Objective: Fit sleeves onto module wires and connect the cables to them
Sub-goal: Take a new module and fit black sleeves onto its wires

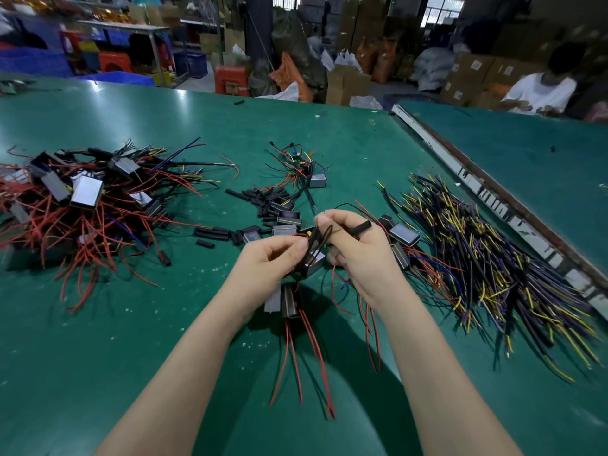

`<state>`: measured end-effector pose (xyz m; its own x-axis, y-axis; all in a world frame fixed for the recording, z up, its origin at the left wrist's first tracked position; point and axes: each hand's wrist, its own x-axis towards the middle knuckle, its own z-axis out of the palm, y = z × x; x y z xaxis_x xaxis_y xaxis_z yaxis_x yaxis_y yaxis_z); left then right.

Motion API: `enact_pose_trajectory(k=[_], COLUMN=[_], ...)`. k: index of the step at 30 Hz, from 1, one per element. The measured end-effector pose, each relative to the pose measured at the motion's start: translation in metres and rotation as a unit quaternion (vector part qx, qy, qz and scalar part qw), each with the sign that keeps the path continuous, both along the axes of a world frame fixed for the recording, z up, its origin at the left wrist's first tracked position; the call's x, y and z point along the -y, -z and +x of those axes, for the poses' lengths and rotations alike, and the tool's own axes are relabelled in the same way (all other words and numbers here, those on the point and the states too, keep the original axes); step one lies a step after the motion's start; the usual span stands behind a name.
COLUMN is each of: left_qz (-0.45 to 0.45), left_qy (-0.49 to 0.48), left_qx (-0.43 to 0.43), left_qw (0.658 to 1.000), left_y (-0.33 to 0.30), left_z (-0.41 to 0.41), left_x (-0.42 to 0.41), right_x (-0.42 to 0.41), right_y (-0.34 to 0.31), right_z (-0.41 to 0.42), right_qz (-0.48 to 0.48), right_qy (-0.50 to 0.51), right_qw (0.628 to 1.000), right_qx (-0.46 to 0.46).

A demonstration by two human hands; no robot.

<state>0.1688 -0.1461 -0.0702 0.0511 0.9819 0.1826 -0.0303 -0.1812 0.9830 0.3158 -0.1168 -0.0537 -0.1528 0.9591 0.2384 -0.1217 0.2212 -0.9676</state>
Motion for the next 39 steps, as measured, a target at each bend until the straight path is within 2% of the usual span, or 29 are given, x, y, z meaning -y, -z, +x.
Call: enact_pose_trajectory(k=[3,6,9,12,17,22,27,30,34,36,39], left_qz=[-0.011,-0.004,-0.010,-0.030,-0.052,-0.064,-0.050,-0.018,-0.024,-0.029,0.002], left_qy=[0.001,0.014,0.030,0.047,0.096,0.045,-0.048,-0.057,-0.044,-0.037,-0.024], left_qx=[0.024,0.004,-0.021,-0.032,0.020,0.021,0.037,0.007,-0.025,-0.026,-0.075], left_qw=[1.000,1.000,0.999,0.998,0.994,0.997,0.997,0.998,0.998,0.999,0.997], left_y=[-0.001,-0.003,-0.002,-0.001,0.001,0.008,0.014,0.016,0.011,0.011,0.015], left_z=[-0.005,-0.008,-0.007,-0.005,0.007,0.013,0.012,0.010,0.014,0.017,0.017], left_x=[0.000,0.001,0.001,0.001,0.004,0.003,-0.003,-0.003,-0.003,-0.003,-0.002], right_x=[-0.001,0.000,0.002,0.004,0.002,-0.002,-0.002,-0.001,-0.002,-0.003,-0.006], right_y=[-0.006,-0.009,-0.009,-0.009,-0.005,-0.006,-0.005,-0.003,-0.007,-0.008,-0.005], right_z=[0.003,0.006,0.002,0.000,-0.004,0.000,-0.001,-0.001,0.007,0.010,0.011], right_qz=[-0.004,-0.013,-0.035,-0.071,-0.117,-0.111,-0.105,-0.131,-0.102,-0.077,-0.031], right_qy=[0.042,0.071,0.047,0.014,0.006,0.081,0.047,-0.008,-0.034,0.011,0.092], right_qw=[0.997,0.993,0.996,0.993,0.989,0.987,0.991,0.982,0.972,0.980,0.992], right_qx=[-0.059,-0.089,-0.067,-0.093,-0.094,-0.087,-0.066,-0.132,-0.207,-0.181,-0.077])
